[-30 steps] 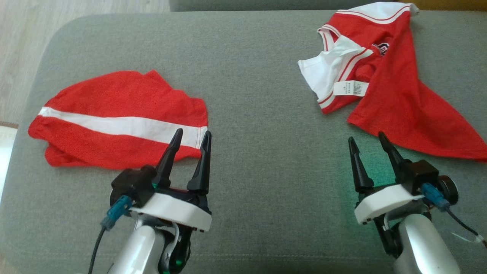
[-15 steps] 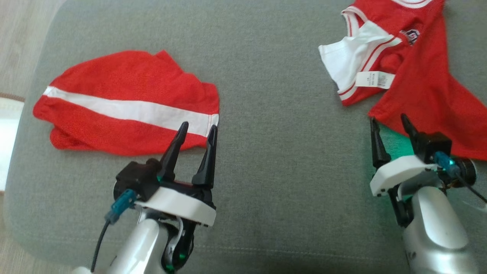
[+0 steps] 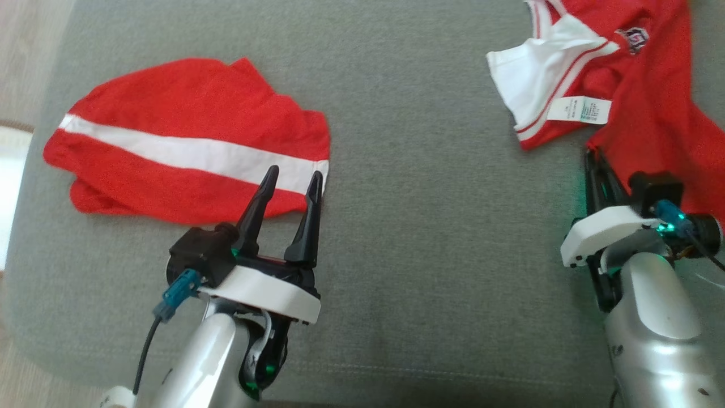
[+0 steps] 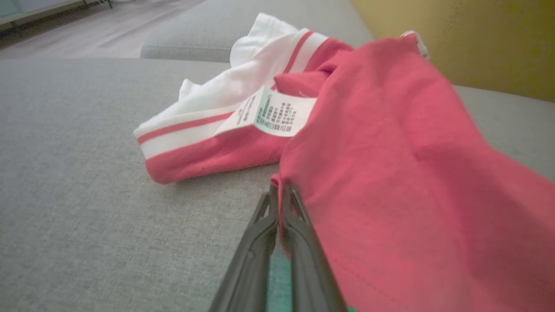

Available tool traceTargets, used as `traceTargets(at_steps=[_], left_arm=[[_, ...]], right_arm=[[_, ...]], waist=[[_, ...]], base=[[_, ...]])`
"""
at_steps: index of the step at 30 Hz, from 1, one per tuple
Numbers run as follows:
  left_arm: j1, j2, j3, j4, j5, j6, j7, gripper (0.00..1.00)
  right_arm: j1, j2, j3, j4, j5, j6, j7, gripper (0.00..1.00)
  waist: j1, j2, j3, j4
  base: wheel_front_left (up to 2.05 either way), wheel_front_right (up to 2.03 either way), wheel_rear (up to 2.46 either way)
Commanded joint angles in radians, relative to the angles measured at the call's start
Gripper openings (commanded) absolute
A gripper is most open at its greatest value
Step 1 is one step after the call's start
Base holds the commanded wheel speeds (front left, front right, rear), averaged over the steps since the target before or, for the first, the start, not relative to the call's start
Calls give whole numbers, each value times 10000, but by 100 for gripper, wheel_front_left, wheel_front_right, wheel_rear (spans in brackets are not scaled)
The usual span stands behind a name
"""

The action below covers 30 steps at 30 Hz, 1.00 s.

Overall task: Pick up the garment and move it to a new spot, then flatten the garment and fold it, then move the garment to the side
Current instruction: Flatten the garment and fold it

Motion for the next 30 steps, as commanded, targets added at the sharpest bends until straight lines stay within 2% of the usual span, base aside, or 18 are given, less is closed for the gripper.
traceTargets(at_steps=[1, 5, 8, 11, 15, 20, 22, 23, 24, 26, 27, 30], left_arm=[[-277, 47, 323, -300, 37, -49, -122, 100], [-196, 47, 364, -322, 5, -12, -122, 100], [-149, 47, 382, -341, 8, 4, -122, 100], [-135, 47, 374, -365, -4, 18, -122, 100], [-194, 47, 322, -412, -20, -7, -122, 100], [-282, 47, 249, -425, -39, -47, -122, 100], [-303, 47, 245, -415, -35, -57, -122, 100], [-322, 47, 245, -408, -36, -60, -122, 100], [-352, 47, 248, -377, -40, -69, -122, 100], [-358, 47, 259, -368, -42, -72, -122, 100], [-362, 47, 263, -356, -45, -79, -122, 100], [-333, 47, 314, -339, -56, -36, -122, 100]], right_arm=[[-161, 28, 142, -355, 31, 73, -164, 0], [-79, 28, -194, -1072, 17, 73, -221, 0], [-93, -152, -701, -1977, -74, 73, 119, 0], [-341, -777, -1220, -2935, 45, 73, 810, 0], [-841, -1988, -1746, -3669, 90, 73, 1914, 0], [-1633, -3436, -2603, -3384, -358, 73, 2904, 0], [-1817, -3639, -2839, -3228, -551, 73, 2995, 0], [-2006, -3812, -3098, -3066, -806, 73, 3046, 8], [-2280, -3859, -3090, -2697, -1020, 73, 3164, 0], [-2397, -3895, -3044, -2662, -1334, 73, 3159, 0], [-2451, -3919, -2801, -2736, -1742, 73, 3010, 100], [-2755, -3110, -2466, -2781, -1592, 73, 2666, 100]], waist=[[0, 0, -163, -174], [0, 0, -465, -546], [0, 0, -644, -770], [0, 0, -700, -876], [0, 0, -585, -819], [0, 0, -324, -541], [0, 0, -284, -483], [0, 0, -257, -429], [0, 0, -251, -340], [0, 0, -251, -316], [0, 0, -264, -287], [0, 0, -388, -288]], base=[[0, 0, 0], [0, 0, 0], [0, 0, 0], [0, 0, 0], [0, 0, 0], [0, 0, 0], [0, 0, 0], [0, 0, 0], [0, 0, 0], [0, 0, 0], [0, 0, 0], [0, 0, 0]])
